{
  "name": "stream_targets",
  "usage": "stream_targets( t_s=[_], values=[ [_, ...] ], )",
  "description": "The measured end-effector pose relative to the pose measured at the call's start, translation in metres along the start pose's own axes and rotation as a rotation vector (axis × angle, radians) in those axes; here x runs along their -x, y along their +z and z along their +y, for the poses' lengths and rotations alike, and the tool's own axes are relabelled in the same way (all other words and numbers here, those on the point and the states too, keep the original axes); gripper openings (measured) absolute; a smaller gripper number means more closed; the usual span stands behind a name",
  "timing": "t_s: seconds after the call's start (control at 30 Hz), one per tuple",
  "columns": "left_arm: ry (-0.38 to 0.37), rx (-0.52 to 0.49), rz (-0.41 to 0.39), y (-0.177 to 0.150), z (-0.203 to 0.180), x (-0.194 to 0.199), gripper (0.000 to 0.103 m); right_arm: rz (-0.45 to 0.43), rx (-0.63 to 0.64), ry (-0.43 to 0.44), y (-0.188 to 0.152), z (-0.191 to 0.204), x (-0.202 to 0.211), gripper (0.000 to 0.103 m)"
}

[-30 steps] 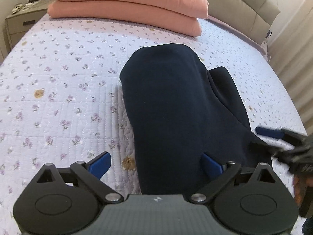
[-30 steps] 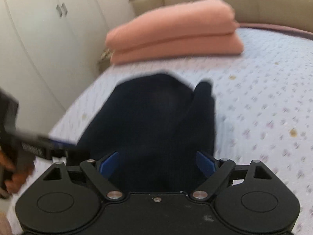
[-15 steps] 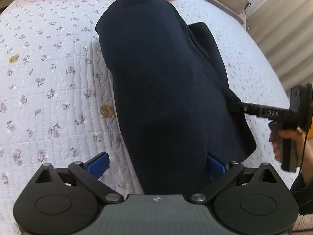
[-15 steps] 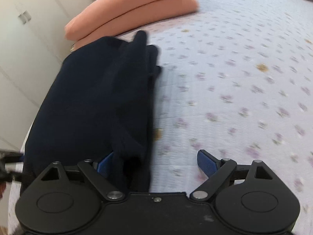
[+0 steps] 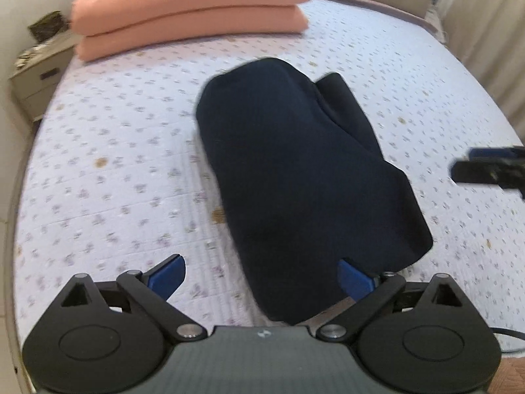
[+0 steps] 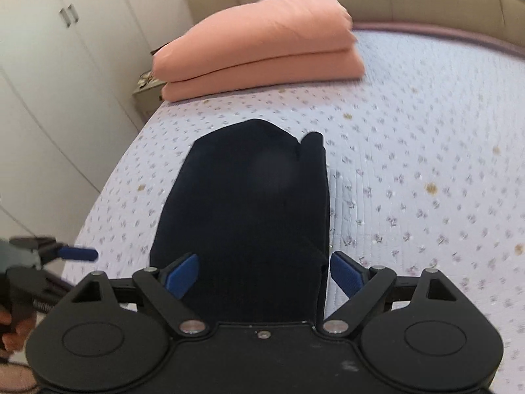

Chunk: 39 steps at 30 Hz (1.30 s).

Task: Fold large clothes

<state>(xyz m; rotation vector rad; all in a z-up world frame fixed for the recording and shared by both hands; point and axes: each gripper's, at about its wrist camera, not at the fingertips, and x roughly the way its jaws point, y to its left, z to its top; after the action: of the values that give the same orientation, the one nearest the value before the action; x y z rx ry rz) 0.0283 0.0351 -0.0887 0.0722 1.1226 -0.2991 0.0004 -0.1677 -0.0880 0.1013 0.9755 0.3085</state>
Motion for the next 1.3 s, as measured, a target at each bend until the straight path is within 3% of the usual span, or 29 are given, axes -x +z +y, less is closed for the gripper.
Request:
stream_targets(
  t_s=[0.13, 0.27, 0.7, 1.3],
  values=[
    [0.066, 0.021, -0.046, -0.008, 0.001, 0.017, 0.101, 0.056, 0.033, 0.017, -0.009, 0.016, -0.005, 0.103],
    [0.073, 0.025, -0.088, -0.013, -0.001, 0.027, 0.102, 0.116, 0.05, -0.005, -0.018, 0.021, -0.022, 0.103],
    [0.048, 0.011, -0.064, -0.015, -0.005, 0.024, 0.102, 0.172, 0.081, -0.01, -0.027, 0.029, -0.032, 0.103],
    [0.056, 0.017, -0.058, -0.016, -0.003, 0.024, 0.102, 0.174, 0.099, -0.009, -0.029, 0.03, -0.032, 0.103]
  ],
)
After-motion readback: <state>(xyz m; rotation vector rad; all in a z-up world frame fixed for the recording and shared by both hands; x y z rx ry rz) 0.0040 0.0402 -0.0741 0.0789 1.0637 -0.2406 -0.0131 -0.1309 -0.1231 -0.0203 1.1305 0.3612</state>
